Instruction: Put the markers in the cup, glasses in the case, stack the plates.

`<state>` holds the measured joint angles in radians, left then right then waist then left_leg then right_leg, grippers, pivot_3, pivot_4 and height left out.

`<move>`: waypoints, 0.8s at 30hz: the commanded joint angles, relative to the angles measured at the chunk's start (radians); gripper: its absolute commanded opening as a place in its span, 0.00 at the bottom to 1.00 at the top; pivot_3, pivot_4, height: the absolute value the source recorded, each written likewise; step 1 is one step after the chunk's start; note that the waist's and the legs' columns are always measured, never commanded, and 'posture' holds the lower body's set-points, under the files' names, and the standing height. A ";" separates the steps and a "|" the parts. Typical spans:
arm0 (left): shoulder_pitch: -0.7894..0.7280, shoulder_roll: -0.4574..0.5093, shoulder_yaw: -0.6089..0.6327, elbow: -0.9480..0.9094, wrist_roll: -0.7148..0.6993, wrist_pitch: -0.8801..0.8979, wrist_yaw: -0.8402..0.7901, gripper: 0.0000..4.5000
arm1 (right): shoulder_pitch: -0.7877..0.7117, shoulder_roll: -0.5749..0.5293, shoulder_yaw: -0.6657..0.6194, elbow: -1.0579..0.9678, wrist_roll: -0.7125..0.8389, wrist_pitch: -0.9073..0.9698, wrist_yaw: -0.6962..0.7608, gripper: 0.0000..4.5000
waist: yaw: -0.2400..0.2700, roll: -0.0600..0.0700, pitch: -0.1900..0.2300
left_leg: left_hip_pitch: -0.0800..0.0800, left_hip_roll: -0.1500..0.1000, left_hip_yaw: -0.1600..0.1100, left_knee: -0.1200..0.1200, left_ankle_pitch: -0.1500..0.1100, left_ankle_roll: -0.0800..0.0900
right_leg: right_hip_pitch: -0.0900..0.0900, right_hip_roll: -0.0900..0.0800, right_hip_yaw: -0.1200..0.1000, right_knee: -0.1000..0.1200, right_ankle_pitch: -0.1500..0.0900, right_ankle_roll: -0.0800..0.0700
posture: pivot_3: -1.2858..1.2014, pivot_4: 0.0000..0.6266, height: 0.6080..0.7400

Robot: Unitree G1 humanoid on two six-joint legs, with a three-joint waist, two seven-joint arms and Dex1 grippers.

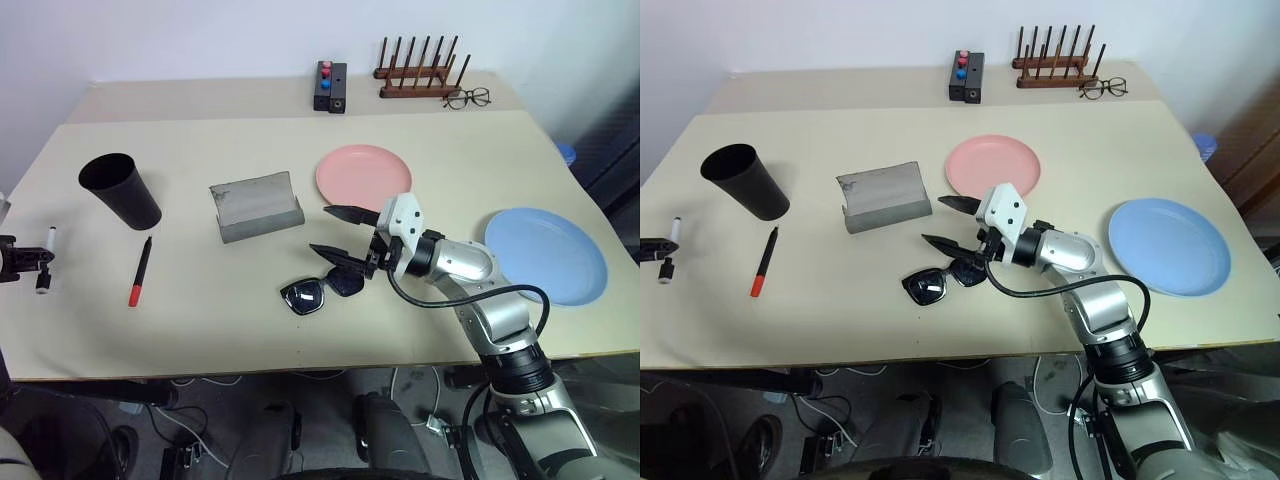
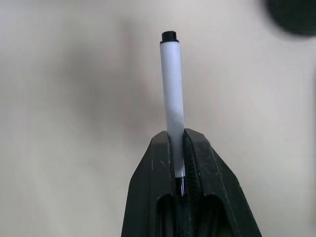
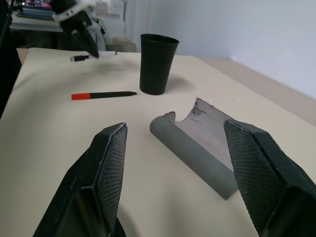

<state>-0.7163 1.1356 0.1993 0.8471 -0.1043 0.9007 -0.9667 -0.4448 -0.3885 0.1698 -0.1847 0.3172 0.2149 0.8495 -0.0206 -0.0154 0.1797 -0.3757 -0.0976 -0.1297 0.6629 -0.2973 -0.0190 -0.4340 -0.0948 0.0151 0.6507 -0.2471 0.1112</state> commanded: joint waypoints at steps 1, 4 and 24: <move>0.175 -0.050 0.313 -0.259 -0.201 0.034 -0.035 0.01 | -0.017 0.002 -0.018 0.001 0.000 -0.031 0.002 0.70 | -0.002 0.000 0.000 | 0.000 0.000 0.000 0.000 0.000 0.000 | 0.000 0.000 0.000 0.000 0.000 0.000 | 0.52 0.24 1.00; 0.349 -0.162 0.554 -0.491 -0.343 -0.043 -0.069 0.01 | -0.026 0.002 -0.020 0.014 0.005 -0.041 0.011 0.70 | 0.000 0.000 0.000 | 0.000 0.002 0.001 0.000 0.001 -0.002 | 0.000 -0.001 0.001 -0.001 0.000 0.000 | 0.52 0.24 1.00; 0.072 -0.316 0.426 -0.347 -0.353 -0.741 0.042 0.01 | -0.047 0.013 -0.037 0.056 0.008 -0.072 0.022 0.70 | 0.008 -0.004 0.000 | 0.001 0.004 0.002 0.000 0.004 -0.007 | 0.002 0.000 -0.001 -0.003 0.002 -0.003 | 0.52 0.24 1.00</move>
<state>-0.6029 0.8052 0.6368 0.4684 -0.4788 0.2484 -0.9415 -0.4845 -0.3782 0.1539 -0.1025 0.3189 0.1598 0.8795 -0.0126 -0.0196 0.1794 -0.3749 -0.0940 -0.1278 0.6633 -0.2935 -0.0260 -0.4323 -0.0946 0.0138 0.6473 -0.2448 0.1079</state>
